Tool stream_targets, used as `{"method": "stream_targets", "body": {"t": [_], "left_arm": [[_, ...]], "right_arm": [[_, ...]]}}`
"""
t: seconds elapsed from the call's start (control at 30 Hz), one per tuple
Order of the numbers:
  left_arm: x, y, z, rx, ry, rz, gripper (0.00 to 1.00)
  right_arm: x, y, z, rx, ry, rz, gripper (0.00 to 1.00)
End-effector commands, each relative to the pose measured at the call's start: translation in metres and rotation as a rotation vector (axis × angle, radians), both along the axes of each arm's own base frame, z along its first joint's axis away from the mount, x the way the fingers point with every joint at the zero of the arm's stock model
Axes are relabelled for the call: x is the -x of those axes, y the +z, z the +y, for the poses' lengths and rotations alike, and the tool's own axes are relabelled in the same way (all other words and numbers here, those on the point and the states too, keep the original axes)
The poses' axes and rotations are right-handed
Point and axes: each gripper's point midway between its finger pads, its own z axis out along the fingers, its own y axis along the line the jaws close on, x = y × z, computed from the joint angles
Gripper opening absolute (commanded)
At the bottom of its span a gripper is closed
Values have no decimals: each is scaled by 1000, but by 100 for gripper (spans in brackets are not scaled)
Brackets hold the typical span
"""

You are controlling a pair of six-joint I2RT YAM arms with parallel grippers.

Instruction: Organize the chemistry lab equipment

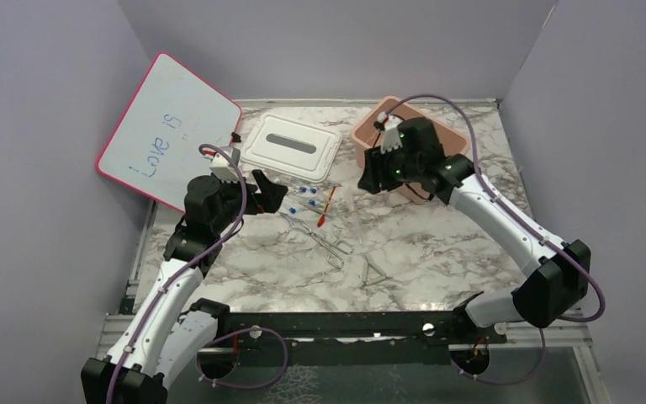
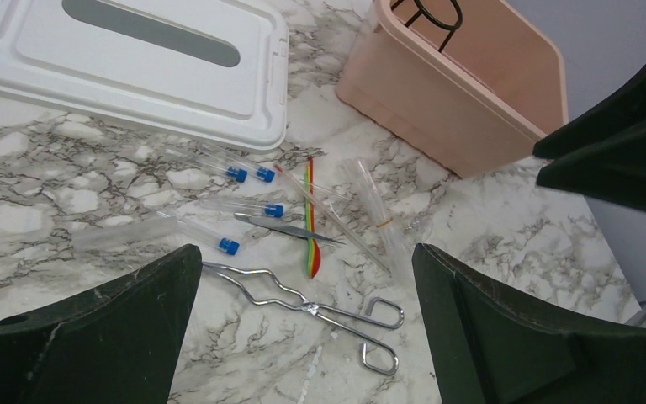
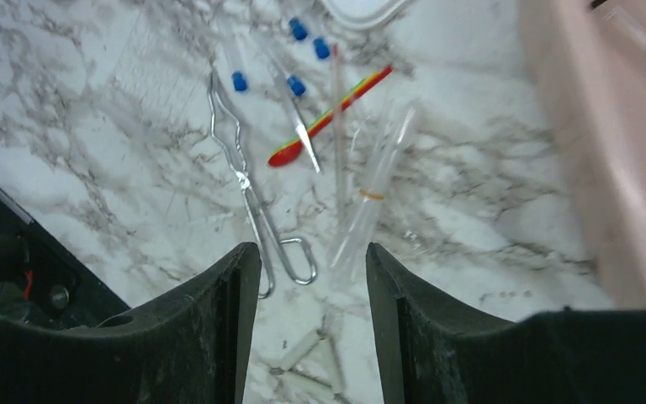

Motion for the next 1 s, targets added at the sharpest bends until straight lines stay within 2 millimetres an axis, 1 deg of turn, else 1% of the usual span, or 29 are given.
{"method": "stream_targets", "body": {"t": [0.0, 0.07, 0.13, 0.2, 0.37, 0.47, 0.6, 0.67, 0.8, 0.97], "left_arm": [[4, 15, -8, 0, -21, -38, 99], [4, 14, -5, -7, -2, -30, 99], [5, 16, -2, -13, 12, -28, 99], [7, 18, 0, -18, 16, -34, 99], [12, 26, -2, -9, -7, -58, 99], [16, 28, -7, 0, -40, -72, 93], [19, 31, -14, 15, -83, -84, 87], [19, 31, -15, 15, -89, -83, 86], [18, 28, -14, 11, -82, -78, 86], [17, 27, -13, 9, -78, -76, 86]], "right_arm": [[14, -33, 19, -5, -171, 60, 55], [23, -63, 21, 17, -243, 125, 57], [26, -80, 26, 29, -269, 153, 58], [25, -94, 28, 41, -311, 170, 60], [13, -117, 41, 52, -334, 180, 60], [3, -133, 42, 101, -379, 197, 56], [-8, -147, 41, 158, -410, 189, 52], [-9, -154, 44, 168, -391, 197, 50], [-7, -173, 47, 200, -375, 232, 44], [-8, -184, 51, 209, -351, 239, 35]]}}
